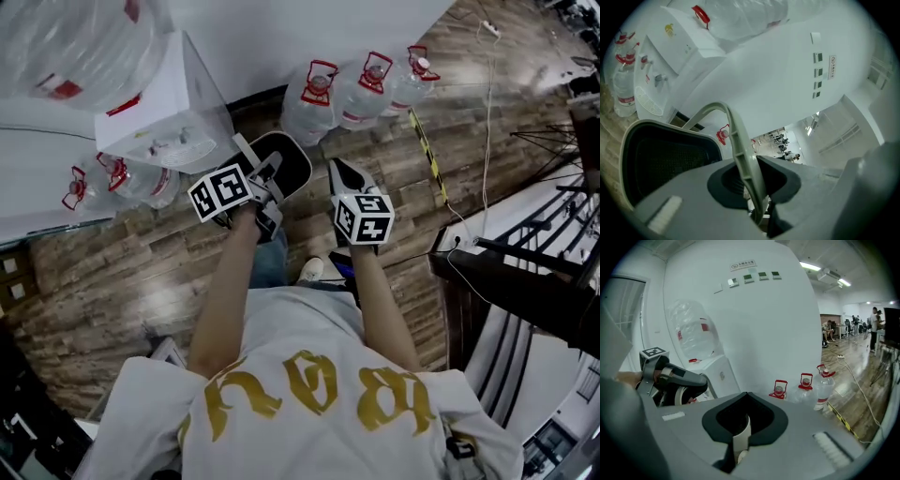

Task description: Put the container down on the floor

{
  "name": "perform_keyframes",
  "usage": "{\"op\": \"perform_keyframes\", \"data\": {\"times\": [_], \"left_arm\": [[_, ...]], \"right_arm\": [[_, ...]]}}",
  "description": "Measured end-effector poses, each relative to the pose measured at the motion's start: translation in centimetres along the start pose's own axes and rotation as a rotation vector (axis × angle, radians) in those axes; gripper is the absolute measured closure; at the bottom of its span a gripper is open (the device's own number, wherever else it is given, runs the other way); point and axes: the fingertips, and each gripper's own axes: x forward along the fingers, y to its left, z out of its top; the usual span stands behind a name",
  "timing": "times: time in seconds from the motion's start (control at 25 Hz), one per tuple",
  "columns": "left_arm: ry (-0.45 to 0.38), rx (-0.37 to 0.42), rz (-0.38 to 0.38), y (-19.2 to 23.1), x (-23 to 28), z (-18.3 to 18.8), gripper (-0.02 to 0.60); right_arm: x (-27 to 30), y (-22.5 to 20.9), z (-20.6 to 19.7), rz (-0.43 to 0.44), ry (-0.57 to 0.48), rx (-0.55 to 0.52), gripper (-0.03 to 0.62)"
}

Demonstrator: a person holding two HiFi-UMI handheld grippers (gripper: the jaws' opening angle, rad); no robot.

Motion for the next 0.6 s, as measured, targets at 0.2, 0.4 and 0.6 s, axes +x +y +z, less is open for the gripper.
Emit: {"op": "perform_keyframes", "data": {"times": [0.2,0.4,0.6], "left_arm": [[0.107,-0.003,0.024,2.9,3.9,3.4,0.530],[0.168,-0.002,0.041,4.9,6.9,6.6,0.541],[0.185,0.006,0.051,6.3,8.6,9.3,0.548]], "right_arm": [[5.6,-0.1,1.4,-0.068,0.032,0.056,0.566],[8.9,-0.9,3.0,-0.134,0.034,0.091,0.566],[10.3,-1.3,3.7,-0.169,0.029,0.115,0.566]]}}
